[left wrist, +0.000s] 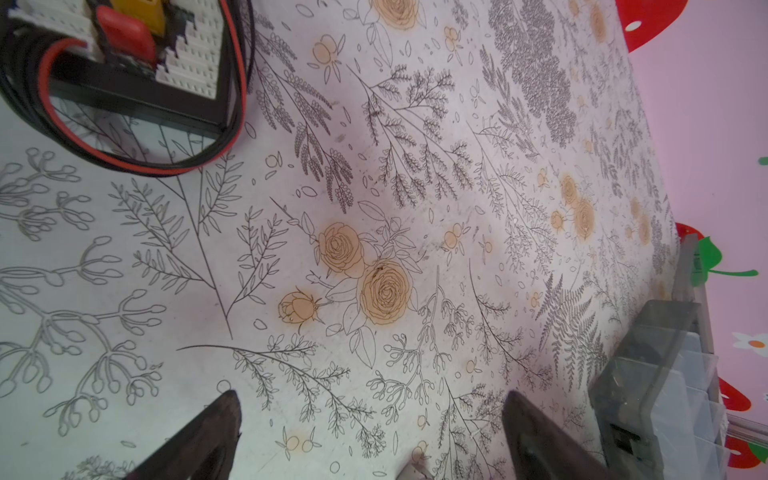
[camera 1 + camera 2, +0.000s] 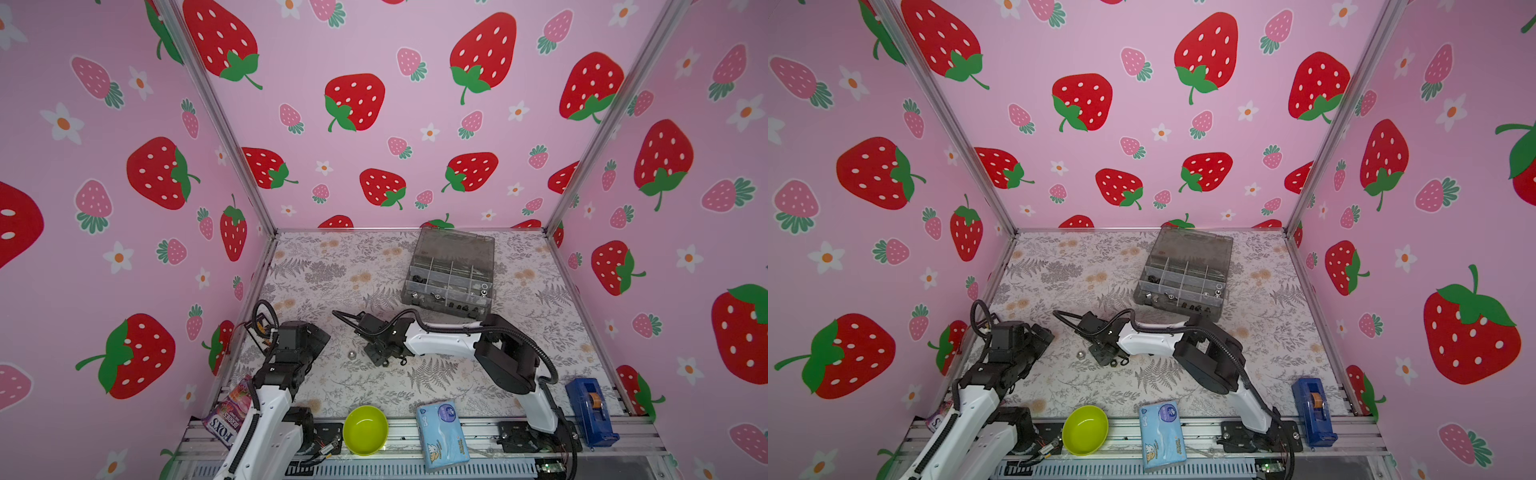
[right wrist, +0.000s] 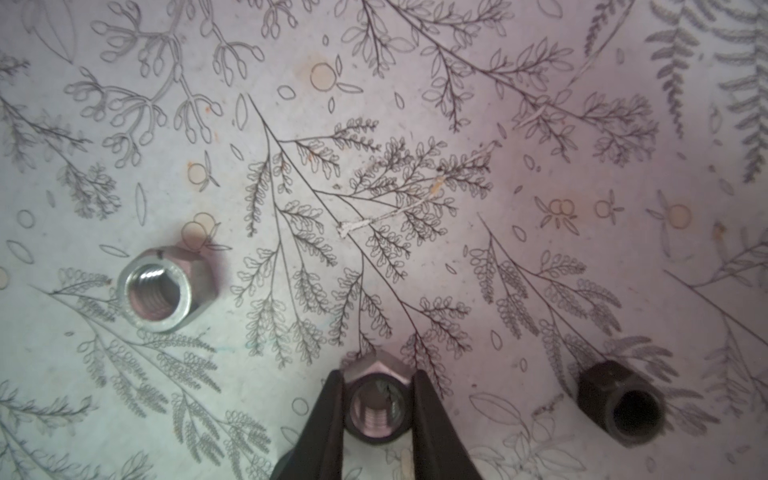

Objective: Sort the screws and nuts into containers

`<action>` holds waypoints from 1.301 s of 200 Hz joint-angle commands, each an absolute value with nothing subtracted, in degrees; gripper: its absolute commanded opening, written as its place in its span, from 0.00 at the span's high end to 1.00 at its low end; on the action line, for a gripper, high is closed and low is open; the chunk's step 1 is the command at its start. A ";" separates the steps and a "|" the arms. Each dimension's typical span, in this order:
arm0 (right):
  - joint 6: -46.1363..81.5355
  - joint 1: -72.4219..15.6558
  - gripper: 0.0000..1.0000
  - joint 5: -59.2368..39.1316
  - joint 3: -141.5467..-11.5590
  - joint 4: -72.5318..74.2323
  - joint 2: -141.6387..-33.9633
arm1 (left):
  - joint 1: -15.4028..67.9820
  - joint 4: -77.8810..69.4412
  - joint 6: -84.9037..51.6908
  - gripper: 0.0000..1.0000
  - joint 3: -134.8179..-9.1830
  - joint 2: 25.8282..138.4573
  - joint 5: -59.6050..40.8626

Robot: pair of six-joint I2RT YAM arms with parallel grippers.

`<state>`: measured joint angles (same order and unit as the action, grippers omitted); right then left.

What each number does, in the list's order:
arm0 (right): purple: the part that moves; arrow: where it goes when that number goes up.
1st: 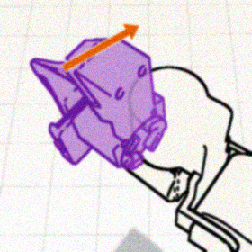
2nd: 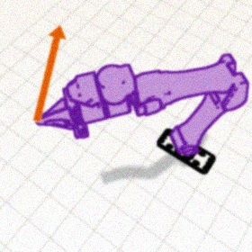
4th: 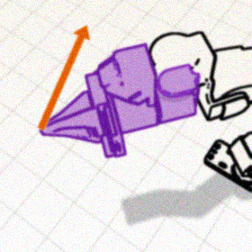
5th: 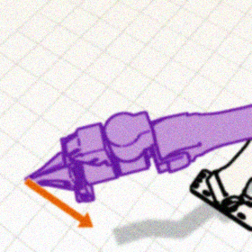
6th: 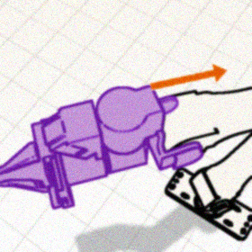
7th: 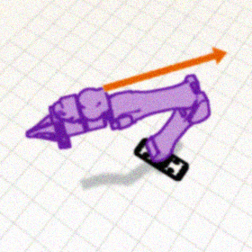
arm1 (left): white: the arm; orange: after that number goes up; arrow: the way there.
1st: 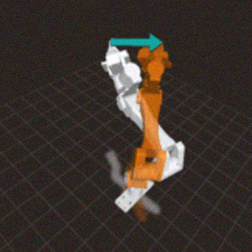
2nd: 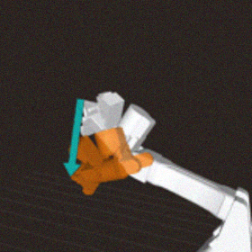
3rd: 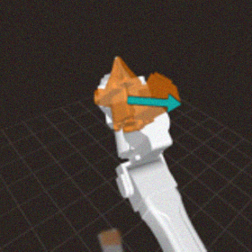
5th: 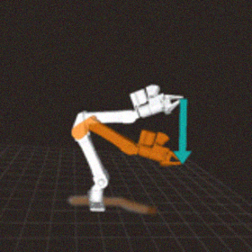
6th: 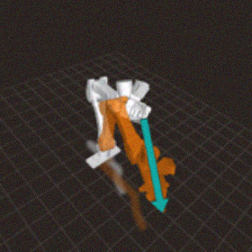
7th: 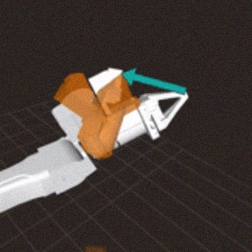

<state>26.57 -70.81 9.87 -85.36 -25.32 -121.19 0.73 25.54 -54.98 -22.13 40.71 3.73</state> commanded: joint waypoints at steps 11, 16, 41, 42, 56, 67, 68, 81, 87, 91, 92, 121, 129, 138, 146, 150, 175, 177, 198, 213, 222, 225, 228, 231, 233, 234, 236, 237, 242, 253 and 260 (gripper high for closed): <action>28.37 -69.68 0.93 11.33 -81.62 -31.45 -118.37 | 0.41 26.98 -52.36 0.01 -23.96 41.29 3.43; 28.62 -69.46 0.93 11.47 -81.34 -31.13 -117.55 | 0.40 27.22 -51.99 0.01 -24.22 41.39 3.35; 29.56 -67.62 0.96 11.43 -79.60 -29.84 -113.08 | 1.04 28.05 -50.90 0.01 -25.43 41.90 3.16; 29.59 -67.56 0.96 11.43 -79.57 -29.82 -112.92 | 1.09 28.09 -50.85 0.01 -25.46 41.91 3.16; 29.79 -66.09 0.96 11.51 -78.81 -29.73 -110.05 | 2.56 28.16 -50.31 0.01 -26.45 42.64 3.50; 30.05 -64.59 0.96 12.03 -77.65 -29.60 -107.39 | 4.44 28.38 -50.20 0.01 -27.47 43.54 4.48; 30.05 -64.59 0.96 12.03 -77.65 -29.60 -107.39 | 4.55 28.38 -50.10 0.01 -27.58 43.61 4.66; 30.49 -62.61 0.96 12.94 -76.07 -29.59 -104.08 | 7.45 28.37 -49.71 0.01 -28.91 45.17 6.45; 30.57 -61.60 0.96 13.32 -75.34 -29.54 -102.71 | 8.89 28.38 -49.44 0.01 -29.68 45.99 7.20; 30.61 -60.92 0.96 13.69 -74.76 -29.53 -101.70 | 9.79 28.36 -49.32 0.01 -30.21 46.62 7.64; 30.64 -60.78 0.96 13.79 -74.60 -29.58 -101.43 | 9.99 28.42 -49.27 0.01 -30.31 46.73 7.73; 30.87 -54.91 0.96 17.03 -70.45 -30.42 -95.16 | 15.65 28.07 -48.19 0.01 -33.79 51.57 8.52; 30.70 -52.95 0.96 17.81 -69.46 -30.82 -93.58 | 17.22 28.03 -47.78 0.01 -34.71 52.76 8.74; 30.39 -50.47 0.96 18.35 -68.60 -31.27 -92.03 | 18.75 28.18 -47.49 0.01 -35.81 54.02 9.08; 29.96 -48.30 0.96 18.57 -67.72 -31.16 -90.81 | 20.01 28.24 -47.29 0.01 -36.57 54.92 9.44; 29.68 -47.19 0.96 18.67 -67.29 -31.12 -90.25 | 20.58 28.15 -47.20 0.01 -36.91 55.30 9.53; 28.17 -40.39 0.95 18.88 -65.92 -30.21 -88.14 | 22.14 27.61 -47.29 0.01 -37.61 57.10 9.29; 28.09 -39.91 0.95 18.89 -65.81 -30.16 -88.09 | 22.17 27.53 -47.35 0.01 -37.57 57.21 9.24; 26.95 -34.65 0.95 17.84 -65.32 -28.74 -88.03 | 22.19 27.16 -47.55 0.01 -37.44 57.32 9.13; 25.99 -31.30 0.95 16.76 -65.23 -27.16 -88.65 | 22.15 27.17 -47.13 0.01 -37.50 57.11 9.27; 25.55 -29.51 0.95 16.17 -65.40 -26.37 -89.17 | 22.23 27.36 -47.02 0.01 -37.57 56.98 9.60; 25.35 -28.88 0.95 15.84 -65.58 -26.09 -89.48 | 22.20 27.41 -46.98 0.01 -37.55 56.91 9.66; 25.17 -28.40 0.95 15.59 -65.68 -25.84 -89.79 | 22.22 27.42 -46.94 0.01 -37.60 56.84 9.81; 25.02 -27.84 0.95 15.42 -65.86 -25.70 -90.05 | 22.23 27.53 -46.98 0.01 -37.61 56.82 9.91; 24.98 -27.46 0.95 15.32 -66.01 -25.58 -90.25 | 22.24 27.54 -47.01 0.01 -37.62 56.79 9.99; 24.92 -27.31 0.95 15.26 -66.05 -25.58 -90.35 | 22.24 27.57 -47.02 0.01 -37.62 56.74 10.01; 24.84 -27.02 0.95 15.18 -66.15 -25.56 -90.57 | 22.24 27.59 -46.95 0.01 -37.55 56.75 10.08; 24.81 -26.83 0.95 15.15 -66.25 -25.52 -90.72 | 22.24 27.64 -46.94 0.01 -37.54 56.76 10.09; 24.68 -26.07 0.96 15.03 -66.57 -25.18 -91.22 | 22.20 27.64 -46.93 0.01 -37.53 56.73 10.31; 24.11 -24.57 0.95 14.13 -67.27 -24.53 -92.59 | 22.17 27.70 -47.02 0.01 -37.32 56.61 10.84; 23.85 -23.66 0.95 13.41 -67.71 -24.23 -93.63 | 22.22 27.85 -47.19 0.01 -37.15 56.60 11.11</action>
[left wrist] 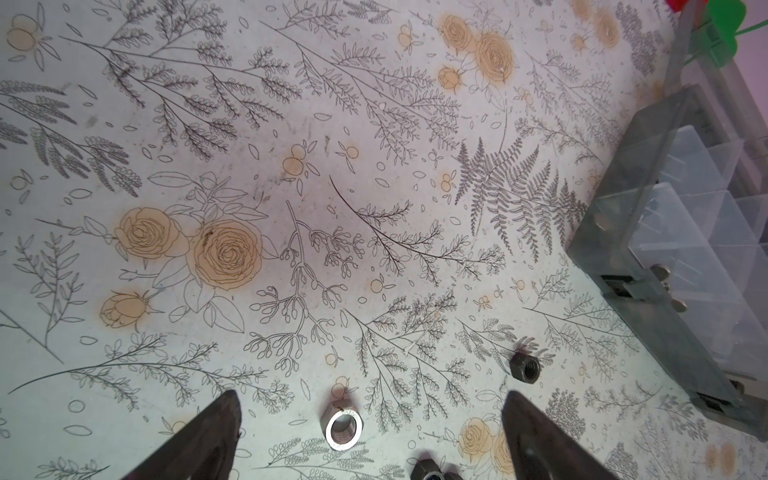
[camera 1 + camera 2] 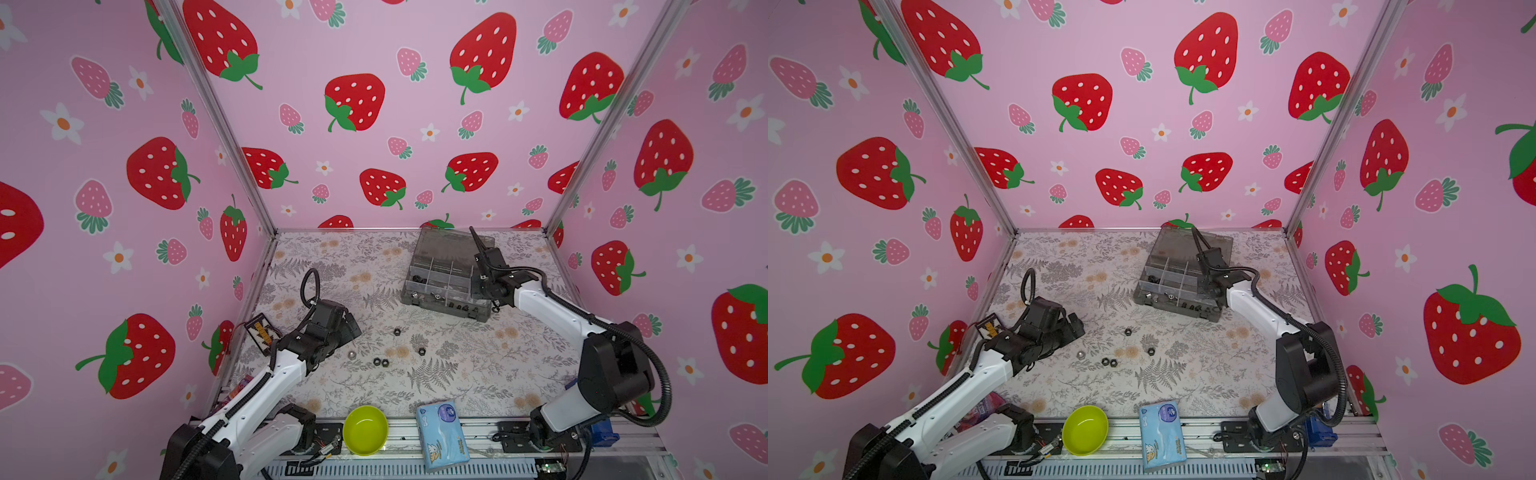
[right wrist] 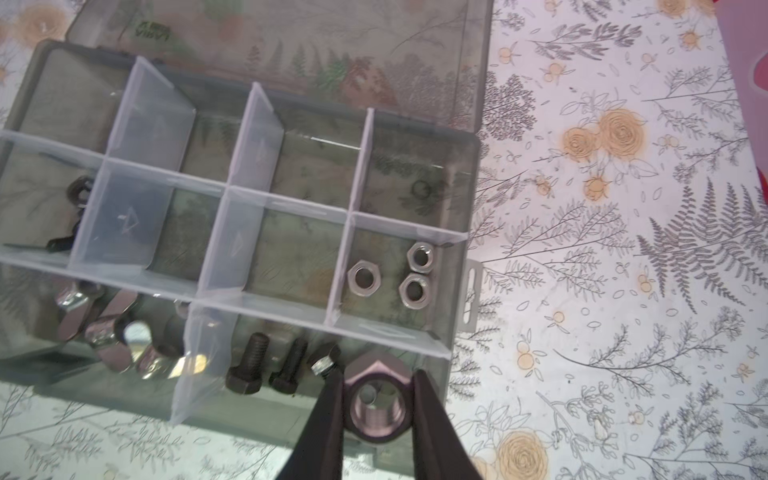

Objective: Sort the screws and nuts into containers

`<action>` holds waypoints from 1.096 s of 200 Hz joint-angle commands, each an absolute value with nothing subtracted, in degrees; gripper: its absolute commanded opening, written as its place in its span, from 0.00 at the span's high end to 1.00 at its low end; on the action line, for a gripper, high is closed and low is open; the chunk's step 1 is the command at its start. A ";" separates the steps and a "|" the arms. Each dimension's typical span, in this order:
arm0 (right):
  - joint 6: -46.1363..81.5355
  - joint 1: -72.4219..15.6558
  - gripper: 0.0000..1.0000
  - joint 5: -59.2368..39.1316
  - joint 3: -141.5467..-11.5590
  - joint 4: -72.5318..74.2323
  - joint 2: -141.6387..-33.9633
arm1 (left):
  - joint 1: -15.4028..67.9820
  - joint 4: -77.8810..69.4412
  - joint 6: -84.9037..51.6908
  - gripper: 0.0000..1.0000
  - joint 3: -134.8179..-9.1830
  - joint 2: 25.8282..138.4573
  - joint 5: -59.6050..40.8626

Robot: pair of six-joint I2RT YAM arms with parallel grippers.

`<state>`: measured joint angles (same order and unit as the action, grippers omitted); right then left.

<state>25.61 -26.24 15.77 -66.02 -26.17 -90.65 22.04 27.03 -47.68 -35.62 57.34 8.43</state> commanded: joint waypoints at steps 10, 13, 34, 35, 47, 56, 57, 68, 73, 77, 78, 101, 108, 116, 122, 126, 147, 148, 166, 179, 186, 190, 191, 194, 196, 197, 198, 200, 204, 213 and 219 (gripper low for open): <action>23.50 -22.60 0.95 12.63 -68.45 -23.78 -95.01 | 22.14 27.98 -47.37 0.01 -37.09 56.49 11.44; 23.41 -22.36 0.95 12.46 -68.71 -23.70 -95.47 | 22.19 27.98 -47.39 0.01 -37.01 56.43 11.49; 22.79 -21.23 0.95 10.97 -69.91 -23.05 -98.32 | 22.15 28.07 -47.69 0.01 -36.87 56.54 11.75; 22.78 -21.21 0.95 10.94 -69.93 -22.99 -98.42 | 22.15 28.06 -47.71 0.01 -36.85 56.48 11.77; 22.43 -20.93 0.95 10.55 -70.59 -22.61 -100.08 | 22.10 28.14 -47.81 0.01 -36.76 56.50 12.00; 22.11 -20.83 0.95 10.54 -71.08 -22.49 -101.26 | 22.15 28.20 -47.90 0.01 -36.67 56.49 12.20; 22.09 -20.79 0.95 10.54 -71.13 -22.50 -101.39 | 22.15 28.21 -47.90 0.01 -36.70 56.46 12.21; 21.76 -20.66 0.95 10.54 -71.81 -22.37 -102.76 | 22.15 28.43 -48.07 0.01 -36.65 56.47 12.34; 21.63 -20.58 0.95 10.55 -72.10 -22.43 -103.43 | 22.15 28.43 -48.13 0.01 -36.58 56.51 12.39; 21.47 -20.57 0.95 10.55 -72.28 -22.41 -103.84 | 22.13 28.47 -48.16 0.01 -36.56 56.44 12.46; 21.46 -20.57 0.95 10.55 -72.35 -22.37 -103.95 | 22.14 28.48 -48.16 0.01 -36.56 56.43 12.43; 21.05 -20.59 0.90 10.31 -73.10 -22.15 -105.70 | 22.14 28.45 -48.22 0.01 -36.39 56.29 12.71; 21.03 -20.57 0.86 10.12 -73.21 -22.04 -106.03 | 22.15 28.40 -48.19 0.01 -36.39 56.41 12.72; 20.92 -20.57 0.79 9.72 -73.21 -21.98 -106.17 | 22.11 28.47 -48.16 0.01 -36.47 56.37 12.80; 20.92 -20.57 0.74 9.43 -73.17 -22.06 -106.25 | 22.11 28.51 -48.16 0.01 -36.52 56.46 12.82; 20.84 -20.57 0.72 9.13 -73.13 -21.96 -106.12 | 22.08 28.56 -48.08 0.01 -36.55 56.46 12.83; 20.92 -20.57 0.62 8.36 -72.62 -21.99 -104.83 | 22.11 28.82 -47.96 0.01 -36.74 56.69 12.96; 20.96 -20.57 0.61 8.36 -72.56 -21.94 -104.76 | 22.08 28.83 -47.97 0.01 -36.74 56.69 12.98; 21.08 -20.64 0.56 8.11 -71.62 -22.04 -102.73 | 22.07 28.90 -48.07 0.01 -36.74 56.60 13.06; 21.18 -20.82 0.54 8.00 -70.87 -22.23 -100.85 | 22.02 28.89 -48.23 0.01 -36.65 56.49 13.33; 21.35 -20.98 0.53 8.06 -70.49 -22.61 -99.72 | 22.06 28.92 -48.30 0.01 -36.57 56.49 13.44; 21.43 -21.13 0.53 8.10 -70.21 -22.82 -98.94 | 22.05 28.91 -48.34 0.01 -36.55 56.48 13.51; 21.44 -21.20 0.53 8.13 -70.18 -22.84 -98.77 | 22.06 28.96 -48.34 0.01 -36.56 56.50 13.52; 21.49 -21.51 0.53 8.21 -70.00 -22.96 -98.20 | 22.02 28.97 -48.42 0.01 -36.53 56.47 13.64; 21.52 -21.57 0.53 8.29 -69.86 -23.01 -97.85 | 22.05 28.97 -48.47 0.01 -36.49 56.46 13.63; 21.57 -21.68 0.53 8.32 -69.78 -23.15 -97.66 | 22.06 28.99 -48.49 0.01 -36.48 56.49 13.67; 21.60 -21.78 0.53 8.38 -69.69 -23.13 -97.48 | 22.06 29.00 -48.50 0.01 -36.48 56.50 13.69; 21.66 -21.97 0.53 8.47 -69.59 -23.21 -97.03 | 22.06 28.96 -48.56 0.01 -36.41 56.51 13.79; 21.75 -22.45 0.53 8.76 -69.22 -23.36 -96.23 | 22.06 28.98 -48.67 0.01 -36.39 56.51 13.88; 21.88 -24.08 0.52 9.41 -68.59 -23.76 -94.32 | 22.02 29.00 -48.86 0.01 -36.20 56.43 14.24; 21.97 -25.42 0.52 9.85 -68.23 -23.98 -93.11 | 21.84 29.06 -49.12 0.01 -36.06 56.44 14.53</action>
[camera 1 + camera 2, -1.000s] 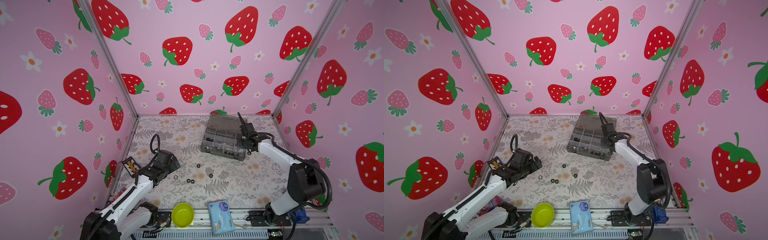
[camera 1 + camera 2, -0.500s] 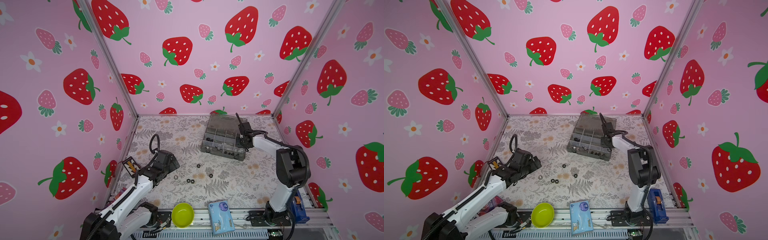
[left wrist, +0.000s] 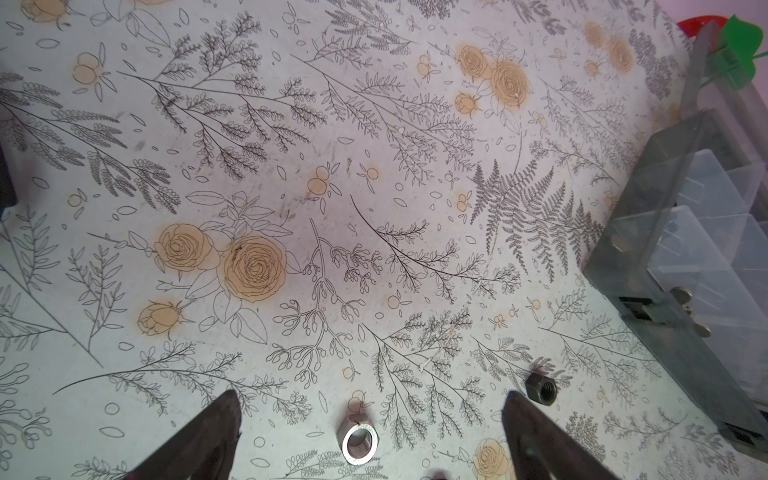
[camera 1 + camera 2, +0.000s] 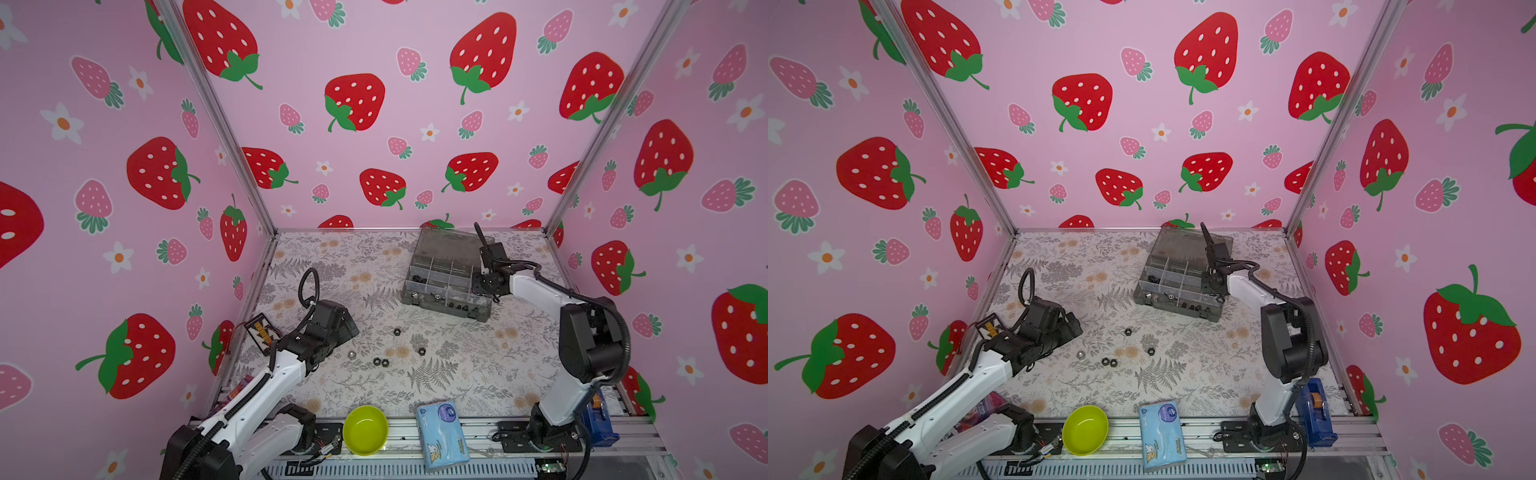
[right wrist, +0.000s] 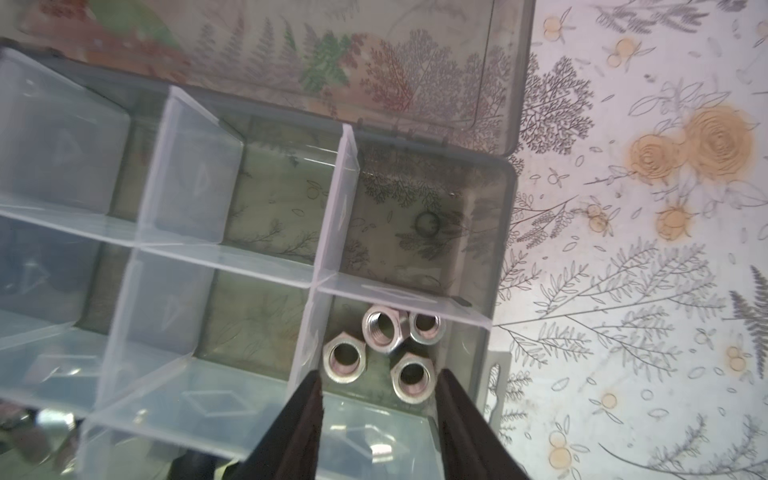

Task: Sort the screws and nuts into containers
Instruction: 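Move the right gripper back to the loose nuts and close on a silver hex nut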

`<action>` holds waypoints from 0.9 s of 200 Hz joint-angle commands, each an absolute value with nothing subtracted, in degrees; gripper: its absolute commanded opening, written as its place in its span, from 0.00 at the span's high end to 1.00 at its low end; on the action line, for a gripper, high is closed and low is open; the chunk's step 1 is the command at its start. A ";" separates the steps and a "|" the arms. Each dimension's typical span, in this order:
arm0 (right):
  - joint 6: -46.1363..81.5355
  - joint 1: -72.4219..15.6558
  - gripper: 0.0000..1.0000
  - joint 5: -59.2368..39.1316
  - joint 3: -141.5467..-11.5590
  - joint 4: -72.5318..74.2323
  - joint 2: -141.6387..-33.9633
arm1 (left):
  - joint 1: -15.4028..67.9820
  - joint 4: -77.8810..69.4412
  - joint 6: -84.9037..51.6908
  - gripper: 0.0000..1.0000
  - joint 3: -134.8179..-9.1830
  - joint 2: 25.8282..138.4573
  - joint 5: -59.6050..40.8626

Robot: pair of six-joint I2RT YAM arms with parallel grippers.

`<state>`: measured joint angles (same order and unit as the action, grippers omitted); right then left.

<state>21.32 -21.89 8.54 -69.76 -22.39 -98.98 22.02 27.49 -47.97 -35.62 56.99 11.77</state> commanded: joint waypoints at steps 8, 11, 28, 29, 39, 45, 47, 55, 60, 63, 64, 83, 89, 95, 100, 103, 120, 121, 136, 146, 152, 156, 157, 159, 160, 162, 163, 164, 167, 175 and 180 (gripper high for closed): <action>22.06 -27.60 0.52 10.28 -67.75 -24.25 -91.75 | 21.55 29.31 -49.62 0.01 -35.80 56.42 14.92; 22.12 -28.48 0.51 10.47 -67.56 -24.41 -91.33 | 21.41 29.31 -49.78 0.01 -35.71 56.42 14.99; 22.77 -35.02 0.50 12.30 -66.98 -25.10 -89.61 | 19.67 29.42 -50.98 0.01 -34.65 56.11 14.66; 22.86 -35.40 0.50 12.48 -66.98 -25.21 -89.54 | 19.59 29.43 -51.06 0.01 -34.60 56.09 14.58; 23.57 -39.93 0.49 13.84 -66.97 -25.44 -89.42 | 17.88 29.42 -51.73 0.01 -33.76 55.67 13.99; 24.13 -42.49 0.49 14.12 -66.86 -25.37 -89.54 | 16.75 29.44 -52.11 0.01 -33.19 55.28 13.57; 24.33 -43.49 0.49 14.25 -66.86 -25.26 -89.64 | 16.36 29.44 -52.23 0.01 -33.04 55.08 13.43; 25.01 -47.00 0.49 14.28 -66.65 -24.64 -90.05 | 14.59 29.53 -52.63 0.01 -32.22 54.43 12.79; 25.39 -49.10 0.49 14.16 -66.58 -24.13 -90.34 | 13.44 29.50 -52.86 0.01 -31.69 53.89 12.32; 25.59 -50.38 0.49 14.09 -66.51 -23.75 -90.59 | 12.70 29.50 -52.90 0.01 -31.38 53.52 11.88; 25.67 -50.77 0.49 14.03 -66.48 -23.61 -90.65 | 12.46 29.43 -52.91 0.01 -31.25 53.39 11.78; 26.47 -58.24 0.44 13.43 -66.65 -21.08 -92.89 | 7.64 29.48 -52.66 0.01 -29.34 50.76 9.03; 26.70 -60.02 0.44 13.08 -67.09 -20.42 -93.90 | 6.05 29.64 -52.46 0.01 -28.85 49.84 8.23; 26.73 -61.94 0.44 12.35 -67.61 -19.73 -94.96 | 4.55 29.81 -52.24 0.01 -28.39 48.91 7.50; 26.72 -63.28 0.43 11.83 -68.19 -19.21 -95.99 | 3.35 30.17 -52.09 0.01 -28.07 48.18 7.01; 26.67 -64.14 0.43 11.53 -68.53 -19.23 -96.57 | 2.59 30.41 -52.05 0.01 -27.92 47.71 6.69; 25.53 -68.33 0.42 11.01 -71.52 -19.22 -100.81 | -0.62 32.20 -52.11 0.01 -27.10 45.46 6.20; 25.46 -68.53 0.42 11.00 -71.71 -19.24 -101.03 | -0.84 32.31 -52.12 0.01 -27.13 45.27 6.17; 23.89 -71.72 0.42 11.56 -75.37 -19.56 -105.18 | -2.75 33.59 -51.92 0.01 -26.98 43.86 5.89; 22.86 -73.53 0.42 12.23 -77.68 -20.49 -107.68 | -3.49 34.24 -51.53 0.01 -27.07 43.10 5.80; 22.24 -74.49 0.42 12.30 -79.00 -20.82 -108.92 | -3.84 34.49 -51.30 0.01 -27.13 42.70 5.73; 21.76 -75.11 0.42 12.46 -79.68 -20.83 -109.81 | -4.00 34.66 -51.18 0.01 -27.20 42.55 5.78; 21.65 -75.26 0.42 12.47 -79.83 -20.88 -110.01 | -4.07 34.73 -51.17 0.01 -27.27 42.46 5.79; 21.52 -75.55 0.42 12.41 -80.16 -20.97 -110.36 | -4.16 34.85 -51.18 0.01 -27.30 42.34 5.84; 21.39 -75.70 0.42 12.45 -80.34 -21.03 -110.64 | -4.19 34.92 -51.16 0.01 -27.31 42.31 5.91; 21.19 -75.97 0.42 12.58 -80.71 -21.14 -110.98 | -4.21 35.03 -51.09 0.01 -27.40 42.22 5.89; 21.14 -76.08 0.42 12.62 -80.87 -21.21 -111.17 | -4.22 35.09 -51.08 0.01 -27.41 42.20 5.94; 21.03 -76.19 0.42 12.64 -81.00 -21.24 -111.35 | -4.30 35.21 -51.07 0.01 -27.50 42.15 5.96; 20.82 -76.53 0.42 12.69 -81.45 -21.32 -111.97 | -4.46 35.38 -51.07 0.01 -27.51 42.02 6.04; 20.25 -77.22 0.42 12.62 -82.51 -21.42 -113.40 | -4.71 35.87 -50.92 0.01 -27.80 41.76 6.40; 20.02 -77.57 0.42 12.53 -83.13 -21.54 -114.28 | -4.85 36.22 -50.81 0.01 -27.90 41.62 6.49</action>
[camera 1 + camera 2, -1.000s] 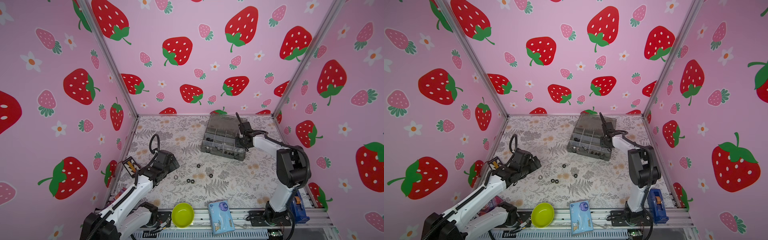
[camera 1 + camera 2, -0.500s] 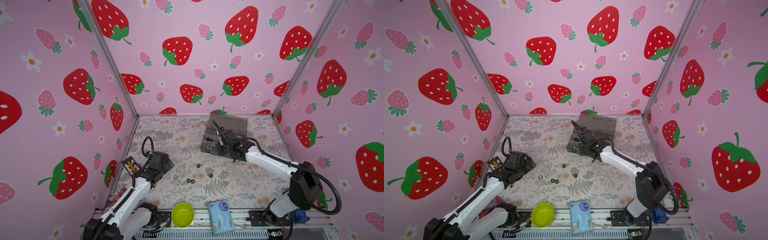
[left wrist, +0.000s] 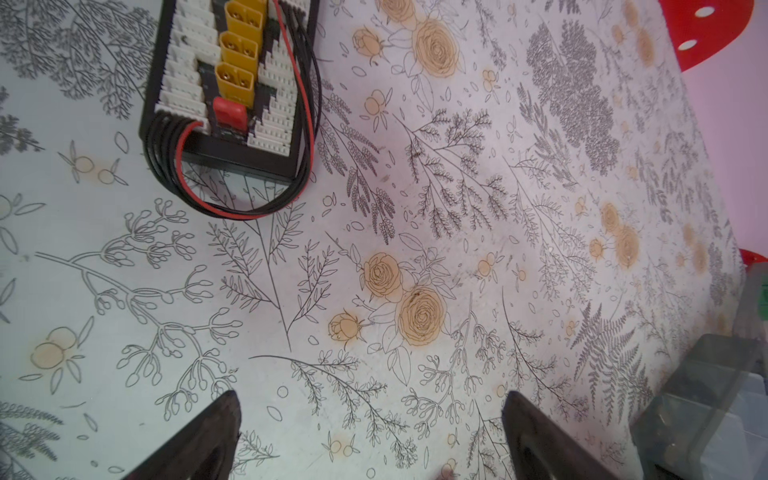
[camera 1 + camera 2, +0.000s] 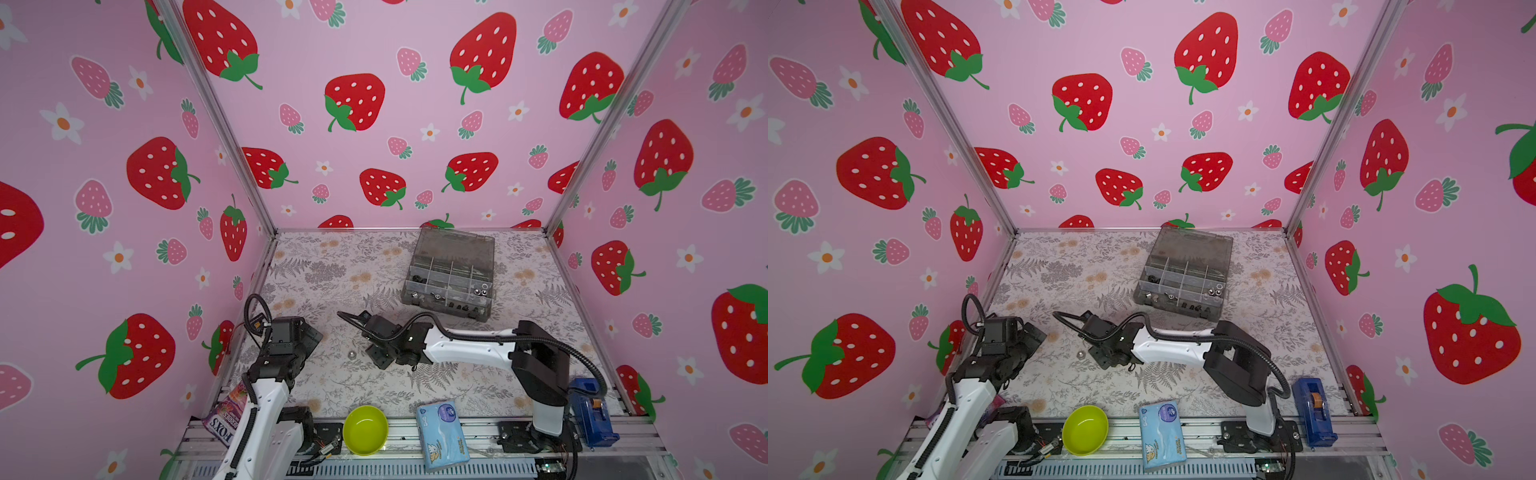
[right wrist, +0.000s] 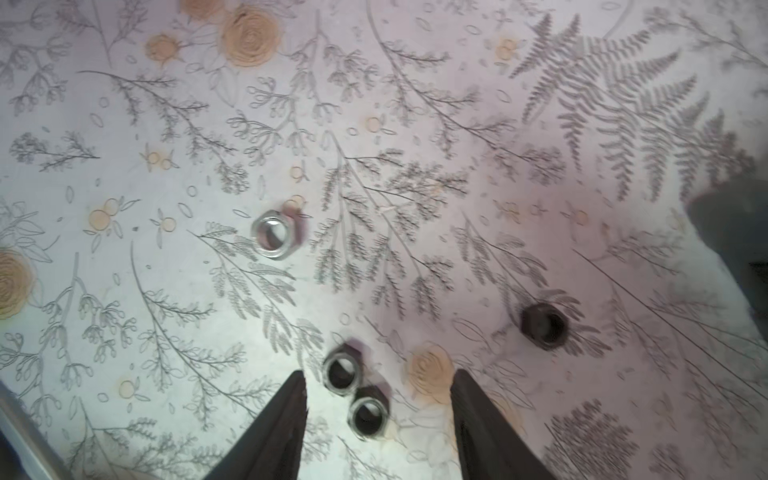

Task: Sort the screws and nuts into containers
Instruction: 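Move the right gripper back to the loose nuts and close on a silver hex nut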

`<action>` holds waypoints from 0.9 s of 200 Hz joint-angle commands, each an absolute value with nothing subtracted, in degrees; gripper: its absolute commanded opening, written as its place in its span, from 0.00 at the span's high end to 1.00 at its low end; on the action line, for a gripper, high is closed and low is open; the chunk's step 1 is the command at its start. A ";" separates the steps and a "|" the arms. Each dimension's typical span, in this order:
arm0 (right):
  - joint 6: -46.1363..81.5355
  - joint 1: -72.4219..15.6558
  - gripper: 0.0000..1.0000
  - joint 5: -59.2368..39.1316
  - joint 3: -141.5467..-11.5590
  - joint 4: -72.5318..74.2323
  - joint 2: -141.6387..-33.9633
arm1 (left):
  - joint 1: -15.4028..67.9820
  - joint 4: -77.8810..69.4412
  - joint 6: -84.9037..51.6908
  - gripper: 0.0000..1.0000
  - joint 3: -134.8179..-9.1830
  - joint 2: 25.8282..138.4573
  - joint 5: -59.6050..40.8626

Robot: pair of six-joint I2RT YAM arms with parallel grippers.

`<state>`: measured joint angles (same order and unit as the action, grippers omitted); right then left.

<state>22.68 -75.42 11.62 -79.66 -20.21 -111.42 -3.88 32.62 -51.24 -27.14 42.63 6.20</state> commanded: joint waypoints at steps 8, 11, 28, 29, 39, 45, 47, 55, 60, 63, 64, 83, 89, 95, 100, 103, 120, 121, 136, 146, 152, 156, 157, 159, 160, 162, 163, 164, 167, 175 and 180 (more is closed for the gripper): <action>19.74 -77.94 0.42 12.18 -83.95 -21.62 -115.50 | -5.09 36.42 -50.60 0.01 -28.03 41.40 6.59; 19.63 -78.03 0.41 12.05 -84.19 -21.61 -115.93 | -5.13 36.39 -50.50 0.01 -28.08 41.33 6.67; 19.03 -78.22 0.41 11.71 -85.27 -21.29 -118.05 | -5.64 36.76 -50.20 0.01 -28.04 41.14 6.94; 19.01 -78.18 0.41 11.66 -85.35 -21.32 -118.18 | -5.68 36.84 -50.19 0.01 -28.04 41.14 6.94; 18.77 -78.27 0.40 11.80 -85.93 -21.26 -119.28 | -5.88 36.85 -50.19 0.01 -27.95 41.13 6.86; 18.60 -78.30 0.40 11.94 -86.46 -21.28 -120.03 | -6.01 36.75 -50.22 0.01 -27.87 41.13 6.69; 18.49 -78.31 0.40 12.02 -86.66 -21.45 -120.29 | -5.98 36.70 -50.24 0.01 -27.86 41.13 6.62; 18.37 -78.23 0.40 12.25 -87.44 -21.68 -121.30 | -6.14 36.50 -50.21 0.01 -27.73 41.13 6.43; 18.28 -78.23 0.40 12.57 -87.97 -21.82 -122.05 | -6.18 36.48 -50.21 0.01 -27.70 41.22 6.34; 18.20 -78.22 0.40 12.76 -88.32 -21.94 -122.42 | -6.23 36.47 -50.20 0.01 -27.69 41.22 6.33; 18.20 -78.18 0.40 12.84 -88.41 -21.96 -122.56 | -6.24 36.43 -50.24 0.01 -27.69 41.22 6.28; 18.28 -78.22 0.40 14.28 -90.60 -22.70 -124.93 | -6.29 36.15 -50.10 0.01 -27.55 41.31 5.93; 18.28 -78.14 0.40 14.78 -91.02 -22.83 -125.59 | -6.37 36.12 -50.18 0.01 -27.51 41.35 5.80; 18.37 -78.00 0.40 15.04 -91.44 -22.87 -126.19 | -6.37 36.08 -50.18 0.01 -27.45 41.38 5.71; 18.50 -77.89 0.40 15.33 -91.84 -22.99 -126.72 | -6.41 36.04 -50.13 0.01 -27.38 41.40 5.67; 18.63 -77.75 0.40 15.52 -92.06 -23.13 -127.02 | -6.38 36.10 -50.16 0.01 -27.35 41.40 5.55; 19.44 -76.72 0.41 15.69 -93.26 -23.50 -128.74 | -6.49 35.88 -50.33 0.01 -27.07 41.26 5.32; 19.47 -76.64 0.41 15.71 -93.34 -23.53 -128.79 | -6.50 35.91 -50.30 0.01 -27.03 41.24 5.30; 20.63 -75.49 0.43 16.16 -94.15 -24.13 -130.20 | -6.50 35.73 -50.16 0.01 -27.03 41.22 4.79; 21.62 -74.53 0.45 15.95 -94.55 -24.75 -130.88 | -6.50 35.81 -49.86 0.01 -27.07 41.22 4.75; 22.08 -74.05 0.47 15.62 -94.44 -24.84 -131.03 | -6.53 35.79 -49.83 0.01 -27.09 41.22 4.82; 22.34 -73.72 0.47 15.15 -94.23 -24.74 -131.12 | -6.58 35.79 -49.83 0.01 -27.07 41.22 4.77; 22.37 -73.64 0.47 15.09 -94.23 -24.72 -131.13 | -6.54 35.78 -49.88 0.01 -27.11 41.22 4.80; 22.47 -73.54 0.48 14.82 -94.15 -24.62 -131.15 | -6.56 35.80 -49.95 0.01 -27.08 41.22 4.78; 22.53 -73.46 0.48 14.75 -94.05 -24.57 -131.14 | -6.57 35.83 -49.94 0.01 -27.03 41.22 4.76; 22.57 -73.30 0.48 14.54 -93.94 -24.49 -131.14 | -6.54 35.79 -49.99 0.01 -26.99 41.20 4.75; 22.58 -73.26 0.48 14.43 -93.90 -24.46 -131.13 | -6.52 35.73 -50.00 0.01 -26.99 41.21 4.75; 22.63 -73.23 0.48 14.34 -93.88 -24.45 -131.13 | -6.56 35.75 -50.09 0.01 -26.94 41.17 4.75; 22.74 -73.07 0.48 14.07 -93.75 -24.25 -131.13 | -6.51 35.71 -50.11 0.01 -26.83 41.19 4.67; 23.01 -72.79 0.48 13.51 -93.22 -23.72 -131.05 | -6.59 35.39 -50.28 0.01 -26.51 41.13 4.51; 23.18 -72.62 0.48 13.29 -92.96 -23.39 -131.00 | -6.59 35.14 -50.28 0.01 -26.39 41.14 4.36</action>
<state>21.54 -74.13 14.04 -94.59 -20.34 -128.40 -6.17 34.74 -50.54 -27.07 41.60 4.82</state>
